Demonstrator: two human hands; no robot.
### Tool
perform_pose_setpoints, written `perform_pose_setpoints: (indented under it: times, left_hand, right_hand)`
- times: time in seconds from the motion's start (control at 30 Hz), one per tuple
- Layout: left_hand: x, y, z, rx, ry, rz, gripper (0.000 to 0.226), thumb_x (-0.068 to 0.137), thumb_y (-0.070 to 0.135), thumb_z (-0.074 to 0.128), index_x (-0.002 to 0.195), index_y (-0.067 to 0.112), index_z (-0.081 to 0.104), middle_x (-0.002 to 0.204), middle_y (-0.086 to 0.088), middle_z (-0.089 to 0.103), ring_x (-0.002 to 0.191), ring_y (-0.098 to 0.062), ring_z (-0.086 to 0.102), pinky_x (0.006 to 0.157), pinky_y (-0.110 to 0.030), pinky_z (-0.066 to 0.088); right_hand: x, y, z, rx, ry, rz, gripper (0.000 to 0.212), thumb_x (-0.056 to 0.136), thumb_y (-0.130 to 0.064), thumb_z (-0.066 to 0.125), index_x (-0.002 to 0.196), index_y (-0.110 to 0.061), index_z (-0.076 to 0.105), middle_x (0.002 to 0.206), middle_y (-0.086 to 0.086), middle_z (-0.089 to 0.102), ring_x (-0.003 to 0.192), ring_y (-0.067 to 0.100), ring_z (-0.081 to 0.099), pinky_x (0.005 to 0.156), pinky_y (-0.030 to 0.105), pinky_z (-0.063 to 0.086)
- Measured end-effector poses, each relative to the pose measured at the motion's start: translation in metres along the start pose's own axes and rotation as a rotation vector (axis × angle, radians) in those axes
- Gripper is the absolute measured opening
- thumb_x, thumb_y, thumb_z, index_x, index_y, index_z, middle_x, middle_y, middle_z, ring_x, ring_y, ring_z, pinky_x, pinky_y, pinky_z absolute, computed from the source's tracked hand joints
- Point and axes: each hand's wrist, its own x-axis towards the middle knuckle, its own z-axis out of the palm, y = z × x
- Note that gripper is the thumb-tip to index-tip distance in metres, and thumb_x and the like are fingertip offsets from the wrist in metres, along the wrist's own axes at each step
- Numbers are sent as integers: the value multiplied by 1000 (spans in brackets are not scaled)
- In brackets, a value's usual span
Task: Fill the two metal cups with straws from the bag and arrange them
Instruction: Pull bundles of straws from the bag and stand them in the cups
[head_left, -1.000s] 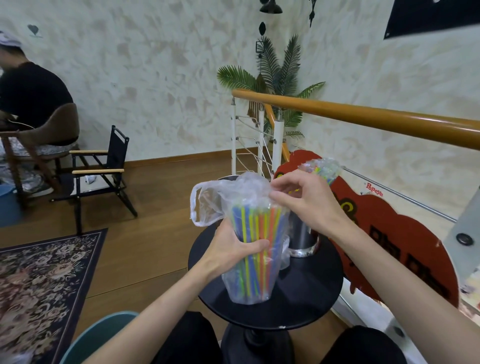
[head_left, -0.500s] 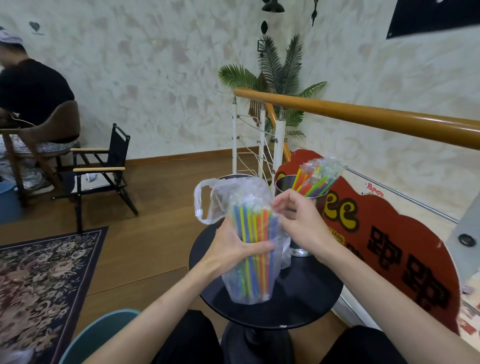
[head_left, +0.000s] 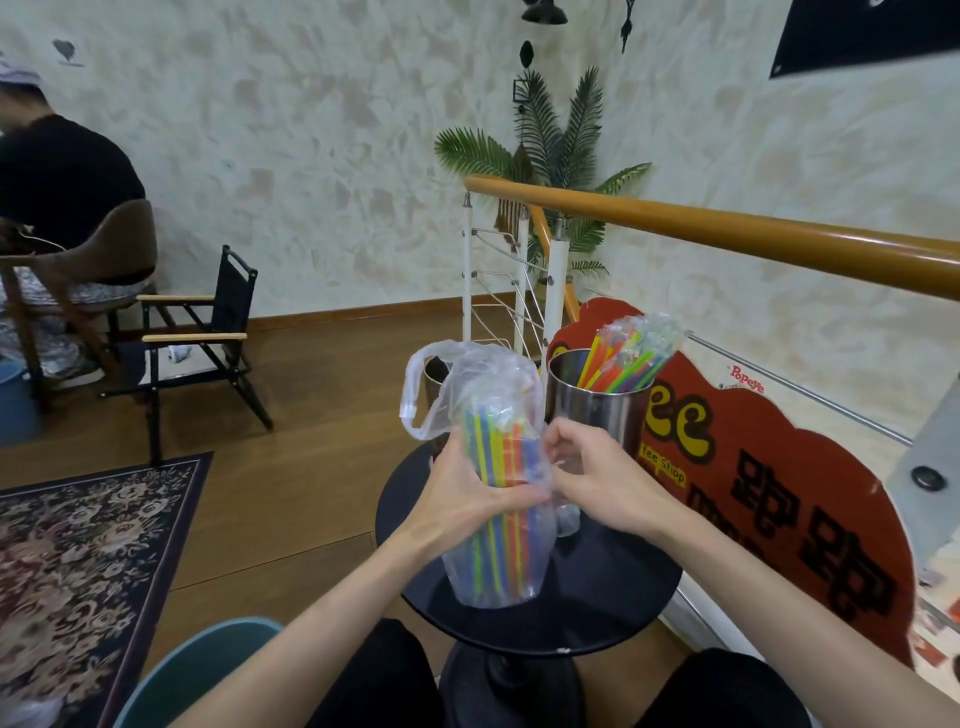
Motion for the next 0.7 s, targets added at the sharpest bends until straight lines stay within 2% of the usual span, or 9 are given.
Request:
perform_pose_setpoints:
  times: [0.13, 0.2, 0.27, 0.33, 0.4, 0.53, 0.63, 0.7]
  left_hand:
    - [0, -1, 0, 8, 37, 14, 55, 72, 24, 92, 117, 15, 61, 105, -2, 74, 98, -18, 72, 91, -45, 58]
    - [1, -2, -2, -4, 90, 5, 53, 72, 16, 91, 116, 14, 61, 104, -2, 74, 97, -18, 72, 88, -41, 59]
    - [2, -3, -4, -2, 125, -1, 49, 73, 12, 90, 113, 14, 63, 101, 0, 74, 95, -16, 72, 84, -33, 58]
    - [0, -3, -5, 3, 136, -6, 41, 74, 9, 89, 106, 16, 65, 95, 2, 74, 90, -13, 72, 80, -25, 56]
    - [-1, -2, -5, 3, 138, -9, 38, 74, 9, 88, 103, 19, 65, 92, 4, 75, 87, -12, 73, 78, -24, 57]
    - [0, -1, -5, 14, 139, -1, 36, 74, 15, 89, 104, 16, 68, 92, 2, 75, 86, -12, 73, 79, -27, 58]
    - [0, 0, -4, 8, 138, -3, 36, 75, 14, 89, 103, 18, 68, 92, 5, 75, 86, -10, 73, 77, -23, 57]
    - [1, -1, -3, 1, 117, -10, 40, 74, 14, 89, 107, 18, 66, 95, 3, 75, 89, -12, 73, 81, -28, 58]
  right_hand:
    - [3, -3, -13, -140, -51, -29, 10, 88, -8, 74, 89, -18, 71, 91, -2, 75, 87, 11, 71, 85, 43, 59]
    - [4, -10, -20, -175, -80, -21, 5, 88, -15, 76, 89, -20, 74, 89, -6, 76, 85, 7, 72, 84, 36, 59]
    - [4, -16, -25, -175, -14, -11, 5, 88, -17, 75, 89, -20, 72, 87, -6, 75, 81, 8, 71, 81, 36, 59]
    - [5, -19, -27, -142, 137, -4, 9, 88, -19, 74, 91, -21, 66, 90, -3, 72, 82, 12, 71, 77, 36, 60]
    - [5, -19, -27, -51, 228, -5, 15, 90, -25, 74, 98, -21, 61, 97, -4, 69, 87, 13, 70, 72, 32, 61]
    - [4, -21, -19, 109, 201, -41, 23, 94, -31, 70, 112, -19, 62, 99, -1, 72, 92, 10, 71, 69, 27, 61]
    - [5, -21, -16, 98, 212, -90, 11, 96, -25, 68, 102, -15, 66, 91, 1, 73, 86, 11, 71, 68, 24, 58]
    - [8, -17, -13, 39, 207, -116, 7, 97, -19, 66, 94, -13, 68, 89, 2, 72, 85, 13, 69, 69, 25, 57]
